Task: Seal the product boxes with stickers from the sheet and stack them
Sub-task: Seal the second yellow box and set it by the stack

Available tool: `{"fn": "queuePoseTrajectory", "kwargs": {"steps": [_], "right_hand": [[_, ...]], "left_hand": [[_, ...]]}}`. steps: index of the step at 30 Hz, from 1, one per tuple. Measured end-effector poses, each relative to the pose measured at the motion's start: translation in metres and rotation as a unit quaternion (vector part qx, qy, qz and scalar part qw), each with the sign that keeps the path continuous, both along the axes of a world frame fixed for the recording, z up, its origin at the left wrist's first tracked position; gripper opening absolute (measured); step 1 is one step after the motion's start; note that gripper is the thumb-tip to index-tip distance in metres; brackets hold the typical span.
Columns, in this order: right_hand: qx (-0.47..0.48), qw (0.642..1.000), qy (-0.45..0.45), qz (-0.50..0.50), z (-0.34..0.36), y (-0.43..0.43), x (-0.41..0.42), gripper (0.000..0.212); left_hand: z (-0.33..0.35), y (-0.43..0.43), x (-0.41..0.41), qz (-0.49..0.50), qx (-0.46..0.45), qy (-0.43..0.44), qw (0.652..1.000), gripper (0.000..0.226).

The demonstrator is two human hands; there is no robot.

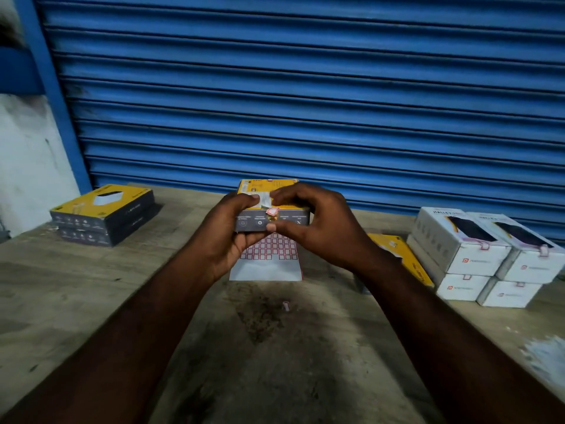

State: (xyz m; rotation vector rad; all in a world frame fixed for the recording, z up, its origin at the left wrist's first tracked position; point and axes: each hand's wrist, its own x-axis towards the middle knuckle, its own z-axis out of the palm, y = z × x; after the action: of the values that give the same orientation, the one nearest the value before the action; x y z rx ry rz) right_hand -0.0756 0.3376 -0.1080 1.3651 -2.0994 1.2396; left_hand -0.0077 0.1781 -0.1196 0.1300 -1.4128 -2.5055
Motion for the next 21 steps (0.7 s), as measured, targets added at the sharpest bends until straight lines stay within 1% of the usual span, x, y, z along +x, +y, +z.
{"fn": "queuePoseTrajectory", "kwargs": {"steps": [4,11,21], "right_hand": [[-0.023,1.000,0.005,0.001,-0.0006,-0.0011,0.0007,0.023],[-0.036,0.999,0.010,0.008,0.0000,-0.0012,0.0005,0.013],[-0.074,0.994,-0.064,0.047,0.0004,-0.0024,0.0007,0.006]], "left_hand": [[-0.0028,0.0026,-0.0013,0.000,-0.007,0.011,1.000,0.040],[-0.0055,0.0044,-0.0017,0.012,-0.016,-0.001,1.000,0.038],[-0.0066,0.0034,-0.0031,0.009,-0.028,-0.025,0.999,0.039]]}}
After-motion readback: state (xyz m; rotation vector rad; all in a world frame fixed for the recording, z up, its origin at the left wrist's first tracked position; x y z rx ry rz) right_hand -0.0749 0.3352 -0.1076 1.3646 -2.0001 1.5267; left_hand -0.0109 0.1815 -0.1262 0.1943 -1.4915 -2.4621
